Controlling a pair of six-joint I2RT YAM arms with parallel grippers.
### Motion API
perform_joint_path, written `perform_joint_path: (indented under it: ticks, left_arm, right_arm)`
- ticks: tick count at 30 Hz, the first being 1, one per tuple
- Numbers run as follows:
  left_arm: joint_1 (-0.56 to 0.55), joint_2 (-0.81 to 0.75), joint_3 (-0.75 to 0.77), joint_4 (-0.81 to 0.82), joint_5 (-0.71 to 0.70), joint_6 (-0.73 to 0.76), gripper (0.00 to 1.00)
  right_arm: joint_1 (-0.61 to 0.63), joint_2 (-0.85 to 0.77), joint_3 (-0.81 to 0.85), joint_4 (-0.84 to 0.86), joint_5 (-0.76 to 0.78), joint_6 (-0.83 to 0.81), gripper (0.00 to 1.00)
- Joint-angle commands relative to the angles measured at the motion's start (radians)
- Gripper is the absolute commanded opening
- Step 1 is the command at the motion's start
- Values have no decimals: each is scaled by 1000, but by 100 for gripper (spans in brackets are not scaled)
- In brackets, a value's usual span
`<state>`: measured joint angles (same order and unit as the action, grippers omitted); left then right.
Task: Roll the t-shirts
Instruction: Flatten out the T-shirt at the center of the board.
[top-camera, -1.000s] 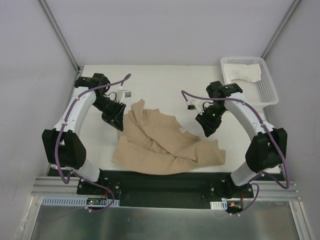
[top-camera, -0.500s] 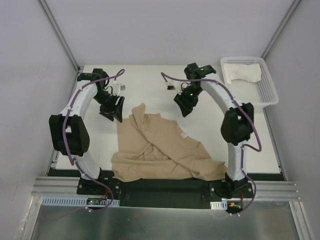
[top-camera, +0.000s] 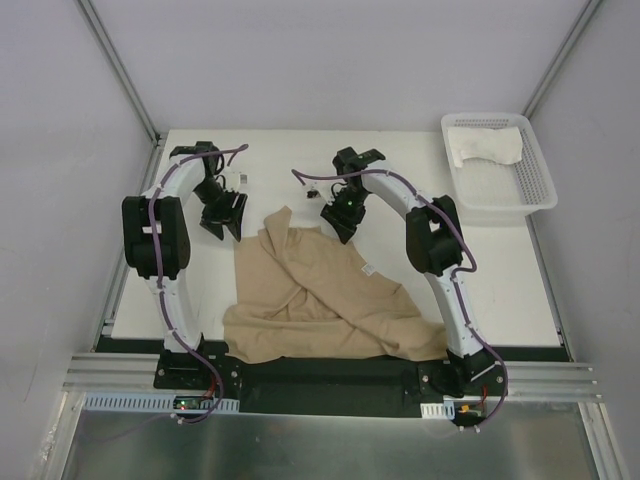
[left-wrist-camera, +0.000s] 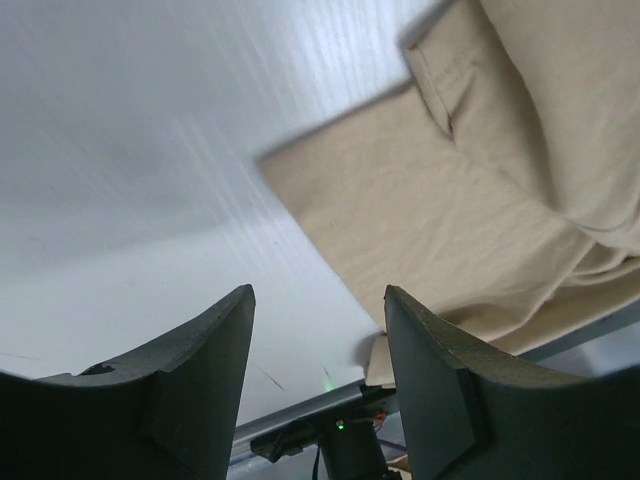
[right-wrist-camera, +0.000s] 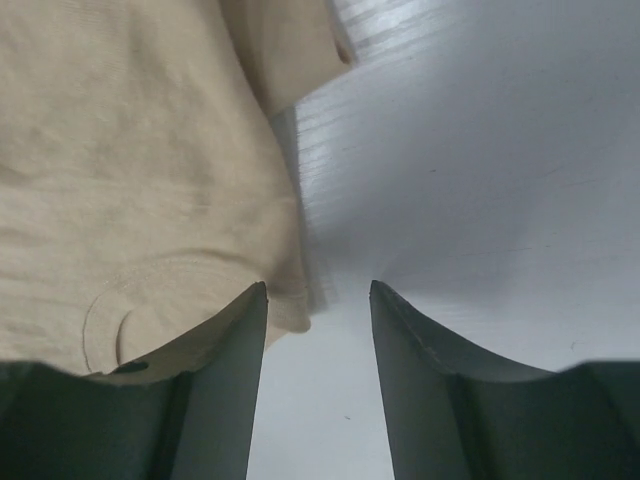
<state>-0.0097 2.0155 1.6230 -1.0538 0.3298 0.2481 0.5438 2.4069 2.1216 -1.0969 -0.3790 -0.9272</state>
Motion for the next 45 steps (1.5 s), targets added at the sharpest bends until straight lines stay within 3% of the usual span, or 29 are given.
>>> perform_joint_path:
  ticks: [1,6,9,13,25,35,45]
  left_arm:
    - [-1,69,99,8,-75,-27,55]
    - [-1,189,187,8,-64,-10,52]
    - [-1,229,204,0,-26,13,43]
    - [-1,229,144,0,-2,29,38]
    - [-3,201,-1,46,48,59,36]
    - [-6,184,0,175,-72,-66,38]
    - [-45,175,21,218,-176,-70,36]
  right_arm:
    - [19,21,28,-20,52,8,46]
    - [16,9,-23,-57,49,22,37]
    - [15,-11,-69,-57,49,39,35]
    - [4,-29,-95,-57,29,79,35]
    - [4,-26,-111,-58,37,99,38]
    - [7,-29,-109,-60,34,103,39]
    - [7,-35,-123,-60,31,108,39]
